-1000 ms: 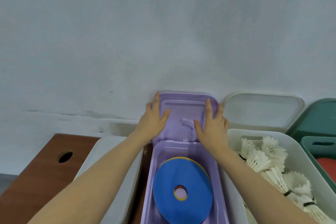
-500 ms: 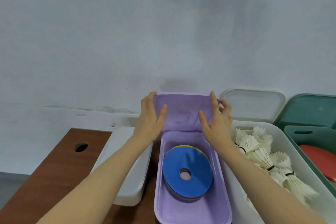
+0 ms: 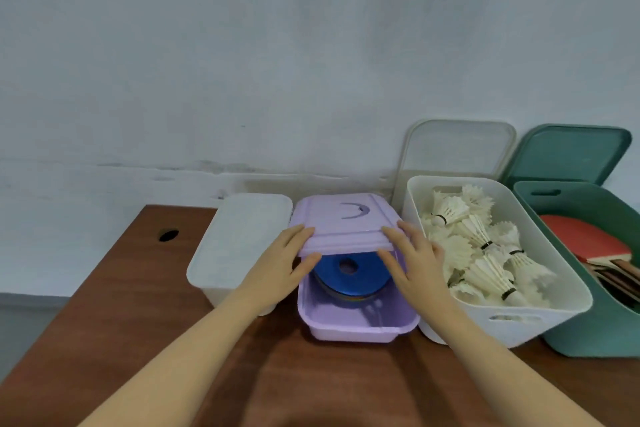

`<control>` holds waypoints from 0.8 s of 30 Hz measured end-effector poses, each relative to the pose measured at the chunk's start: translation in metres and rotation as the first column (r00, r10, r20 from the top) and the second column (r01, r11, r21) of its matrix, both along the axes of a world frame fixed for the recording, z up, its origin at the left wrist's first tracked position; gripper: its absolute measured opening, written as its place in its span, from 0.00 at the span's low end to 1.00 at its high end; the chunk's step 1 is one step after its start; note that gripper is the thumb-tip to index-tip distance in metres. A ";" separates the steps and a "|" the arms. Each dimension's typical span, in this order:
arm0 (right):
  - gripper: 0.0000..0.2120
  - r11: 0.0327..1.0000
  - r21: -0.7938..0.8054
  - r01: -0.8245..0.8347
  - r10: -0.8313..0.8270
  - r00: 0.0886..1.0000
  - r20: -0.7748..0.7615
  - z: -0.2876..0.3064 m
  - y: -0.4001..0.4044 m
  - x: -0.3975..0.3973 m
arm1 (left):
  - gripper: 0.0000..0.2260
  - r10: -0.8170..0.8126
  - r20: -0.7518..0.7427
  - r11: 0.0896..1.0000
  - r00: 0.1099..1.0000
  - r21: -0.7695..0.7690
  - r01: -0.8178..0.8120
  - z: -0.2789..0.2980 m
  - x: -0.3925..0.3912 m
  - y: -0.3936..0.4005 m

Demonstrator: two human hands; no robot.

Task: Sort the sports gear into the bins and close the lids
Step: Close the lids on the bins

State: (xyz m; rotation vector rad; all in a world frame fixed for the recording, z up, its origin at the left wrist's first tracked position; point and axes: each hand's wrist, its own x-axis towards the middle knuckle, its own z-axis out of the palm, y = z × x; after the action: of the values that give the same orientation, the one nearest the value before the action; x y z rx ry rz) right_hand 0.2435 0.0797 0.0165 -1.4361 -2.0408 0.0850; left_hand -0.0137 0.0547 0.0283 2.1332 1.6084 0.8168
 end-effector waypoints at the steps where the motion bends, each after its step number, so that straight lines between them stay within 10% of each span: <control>1: 0.22 1.000 -0.020 -0.011 0.011 0.999 0.035 -0.008 -0.007 0.004 | 0.32 -0.013 -0.043 1.000 0.999 -0.017 0.013 -0.008 -0.001 -0.005; 6: 0.23 0.999 0.037 -0.019 0.013 0.986 0.169 -0.038 -0.039 0.010 | 0.43 -0.093 -0.226 0.995 0.970 -0.065 0.080 -0.040 0.000 -0.028; 24: 0.18 0.997 -0.074 -0.024 0.033 0.992 0.120 -0.083 -0.077 0.029 | 0.28 -0.030 -0.292 0.999 0.956 -0.029 0.022 -0.081 0.025 -0.064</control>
State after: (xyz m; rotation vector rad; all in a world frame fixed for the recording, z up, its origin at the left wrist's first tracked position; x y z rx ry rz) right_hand 0.2724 0.0027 -0.0665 -1.4882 -2.1773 0.0861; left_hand 0.0111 -0.0097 -0.0531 2.3391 1.7143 0.4851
